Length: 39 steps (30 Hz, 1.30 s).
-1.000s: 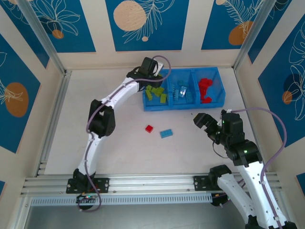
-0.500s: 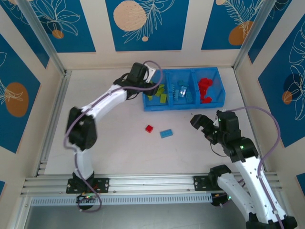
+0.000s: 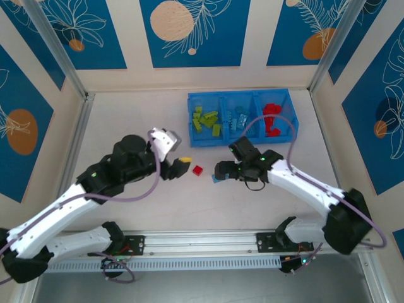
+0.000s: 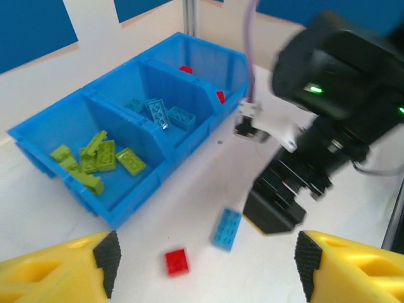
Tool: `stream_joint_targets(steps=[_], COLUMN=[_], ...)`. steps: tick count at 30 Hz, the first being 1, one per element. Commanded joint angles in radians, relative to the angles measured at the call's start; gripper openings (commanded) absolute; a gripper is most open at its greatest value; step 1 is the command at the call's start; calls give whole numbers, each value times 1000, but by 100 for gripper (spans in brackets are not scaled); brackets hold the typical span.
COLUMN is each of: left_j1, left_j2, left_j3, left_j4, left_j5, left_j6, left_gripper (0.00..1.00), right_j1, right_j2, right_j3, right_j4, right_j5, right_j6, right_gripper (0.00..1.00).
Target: Sort the legos into containers by color
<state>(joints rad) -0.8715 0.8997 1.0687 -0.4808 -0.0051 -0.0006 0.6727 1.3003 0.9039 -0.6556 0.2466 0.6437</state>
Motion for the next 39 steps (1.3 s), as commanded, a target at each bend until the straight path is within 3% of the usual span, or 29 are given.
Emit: stream_joint_targets(steps=[1,6,9,15,17,22,31,35,39], left_j1=[-7,-8,-8,-7,-7,-8,-8,-7,-6], left_j2=[-78,-160,-162,-154,-147,-143,-163,-171,-176], left_j3=[-55,-155,-166,-209,-212,-220,-220,-223,-228], left_j4=[-222,-285,-294,-269,-274,-269,-265,-262,-265], left_j5=[48,66,104,100,96,94,51,36,25], left_j6=[91,170,199,204,205,208,212,210,208], left_gripper=[84,100,100,100,100,100,100,100,100], right_j1=[36,59,59,61,62,67,56,-39,-205], right_j2=[120,321,410,475,469,445,160,95,181], right_j3=[63,160,201,196,174,142,160,208,320], right_j4=[40,33,31,20,25,31,30,71,138], right_j5=[82,91,70,49,48,49,209,277,232], right_j6=[-94,-143,-157,-124,-106,-75,-4,-21,-89], right_gripper=[100,100,100,83,72,59,58,57,55])
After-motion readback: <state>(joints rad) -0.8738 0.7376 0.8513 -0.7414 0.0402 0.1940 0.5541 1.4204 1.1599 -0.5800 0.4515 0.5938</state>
